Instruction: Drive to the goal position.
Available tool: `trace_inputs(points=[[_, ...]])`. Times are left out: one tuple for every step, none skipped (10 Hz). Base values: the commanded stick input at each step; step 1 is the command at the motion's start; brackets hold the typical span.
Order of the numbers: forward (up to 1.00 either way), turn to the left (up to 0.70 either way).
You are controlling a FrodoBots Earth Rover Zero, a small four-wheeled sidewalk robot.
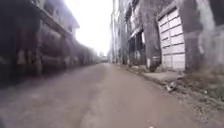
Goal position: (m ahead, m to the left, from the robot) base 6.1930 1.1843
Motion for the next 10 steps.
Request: trace_inputs(points=[[0.50,0.01],[0.50,0.01],[0.50,0.01],[0.50,0.01],[0.50,0.01],[0.50,0.01],[0.50,0.01],[0.50,0.01],[0.50,0.01],[0.50,0.01]])
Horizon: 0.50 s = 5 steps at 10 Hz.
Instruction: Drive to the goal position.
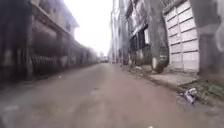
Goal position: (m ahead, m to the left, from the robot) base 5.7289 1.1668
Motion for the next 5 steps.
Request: trace_inputs(points=[[0.50,0.01],[0.50,0.01],[0.50,0.01],[0.50,0.01],[0.50,0.01]])
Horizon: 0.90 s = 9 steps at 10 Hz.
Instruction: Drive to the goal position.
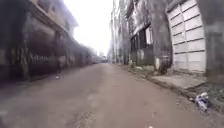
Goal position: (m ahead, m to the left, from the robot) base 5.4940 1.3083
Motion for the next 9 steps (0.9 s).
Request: trace_inputs(points=[[0.50,0.01],[0.50,0.01],[0.50,0.01],[0.50,0.01],[0.50,0.01],[0.50,0.01],[0.50,0.01],[0.50,0.01],[0.50,0.01]])
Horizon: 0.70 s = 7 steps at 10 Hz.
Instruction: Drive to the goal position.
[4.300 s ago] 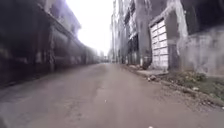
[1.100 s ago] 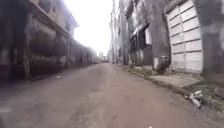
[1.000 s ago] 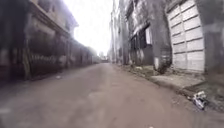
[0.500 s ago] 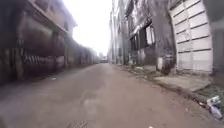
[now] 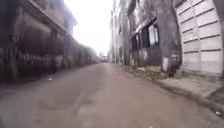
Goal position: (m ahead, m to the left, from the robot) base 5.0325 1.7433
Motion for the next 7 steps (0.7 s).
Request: trace_inputs(points=[[0.50,0.01],[0.50,0.01],[0.50,0.01],[0.50,0.01],[0.50,0.01],[0.50,0.01],[0.50,0.01]])
